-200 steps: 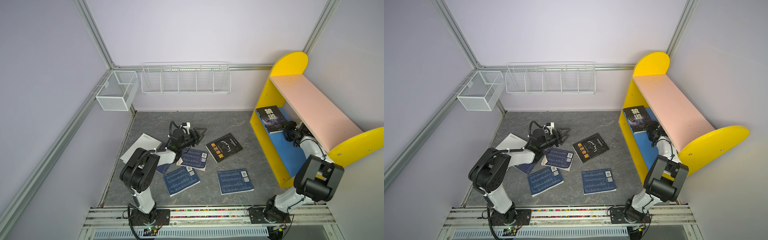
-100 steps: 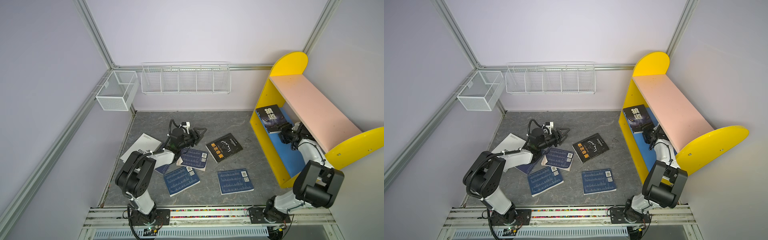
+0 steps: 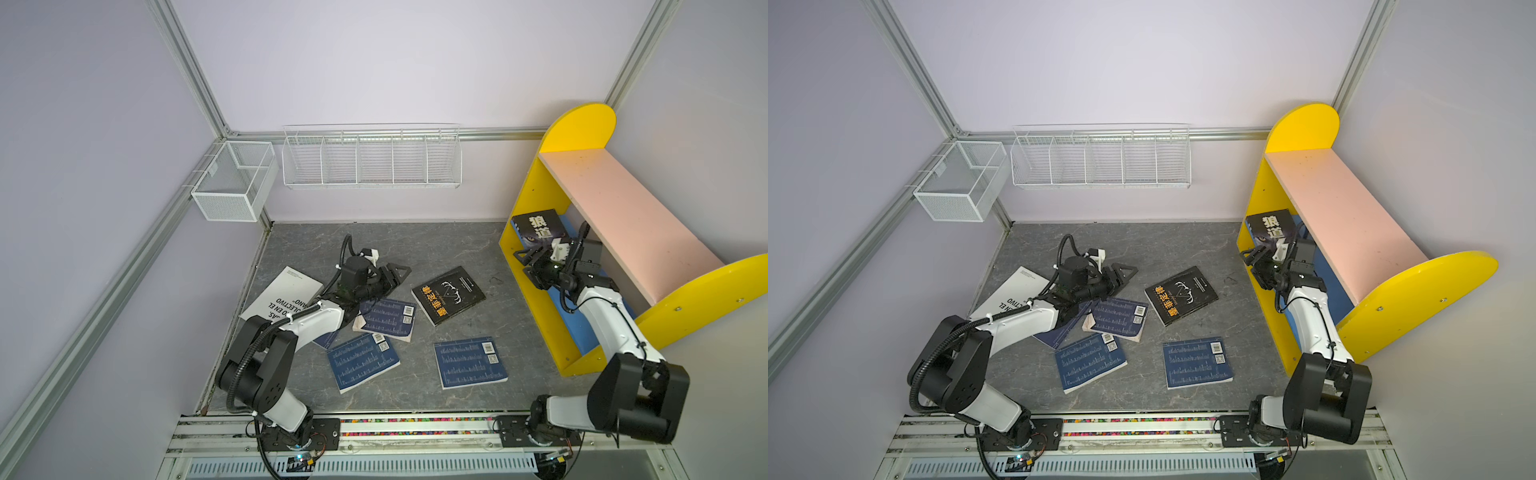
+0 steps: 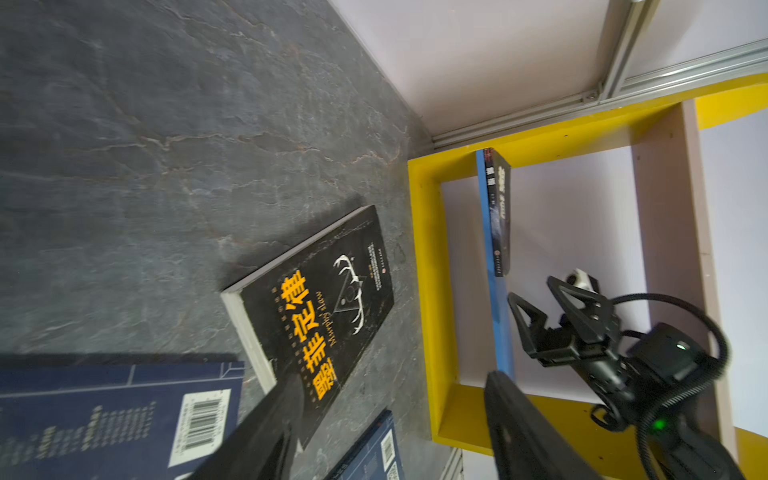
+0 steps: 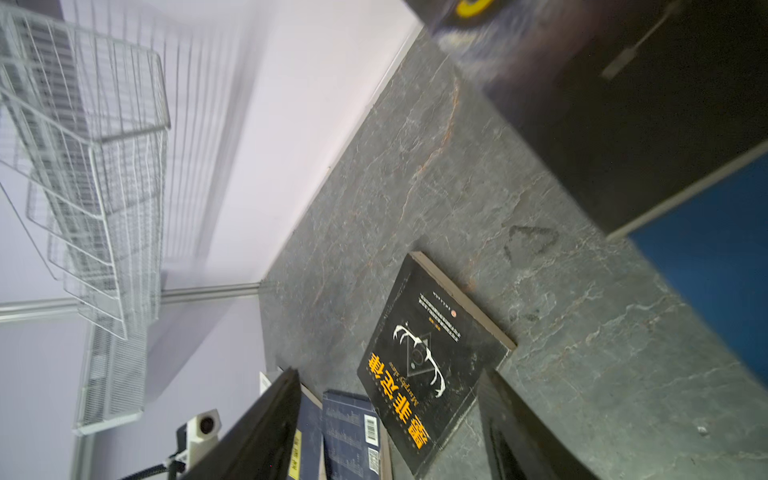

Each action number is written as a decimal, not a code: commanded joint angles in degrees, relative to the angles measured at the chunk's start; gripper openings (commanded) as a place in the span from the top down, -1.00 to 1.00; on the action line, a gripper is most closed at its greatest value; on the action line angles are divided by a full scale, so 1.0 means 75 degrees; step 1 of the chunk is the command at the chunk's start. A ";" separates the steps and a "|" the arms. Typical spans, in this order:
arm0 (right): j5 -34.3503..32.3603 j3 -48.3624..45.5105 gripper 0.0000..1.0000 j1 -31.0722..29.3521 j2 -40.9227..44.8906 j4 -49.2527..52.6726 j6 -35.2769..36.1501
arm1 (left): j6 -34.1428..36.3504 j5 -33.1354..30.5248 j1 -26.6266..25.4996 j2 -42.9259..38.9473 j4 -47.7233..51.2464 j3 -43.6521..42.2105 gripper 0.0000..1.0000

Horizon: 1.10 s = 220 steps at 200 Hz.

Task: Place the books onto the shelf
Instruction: 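Release the wolf-eye book and move the right gripper toward the black Murphy book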

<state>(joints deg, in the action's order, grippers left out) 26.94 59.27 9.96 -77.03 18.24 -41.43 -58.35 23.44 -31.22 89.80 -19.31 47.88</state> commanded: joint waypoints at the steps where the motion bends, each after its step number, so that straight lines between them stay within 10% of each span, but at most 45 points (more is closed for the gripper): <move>1: -0.0766 -0.0129 -0.45 -0.0667 0.0340 0.0250 0.1386 | 0.0762 -0.0843 -0.0339 -0.0358 0.1314 0.0111 -0.40; 43: -0.1172 0.0179 -0.87 -0.1505 -0.0636 0.0237 0.2866 | 0.0885 -0.2127 -0.1021 -0.0592 0.2241 0.0072 -0.40; 220: -0.0785 0.0858 -0.65 -0.2136 -0.4174 -0.0150 0.3522 | -0.0377 -0.3137 -0.2046 0.2632 0.2545 0.2286 -0.35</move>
<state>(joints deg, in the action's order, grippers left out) 17.50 66.76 -5.52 -107.94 17.67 -16.40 -59.99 0.43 -46.26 106.54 -0.93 61.65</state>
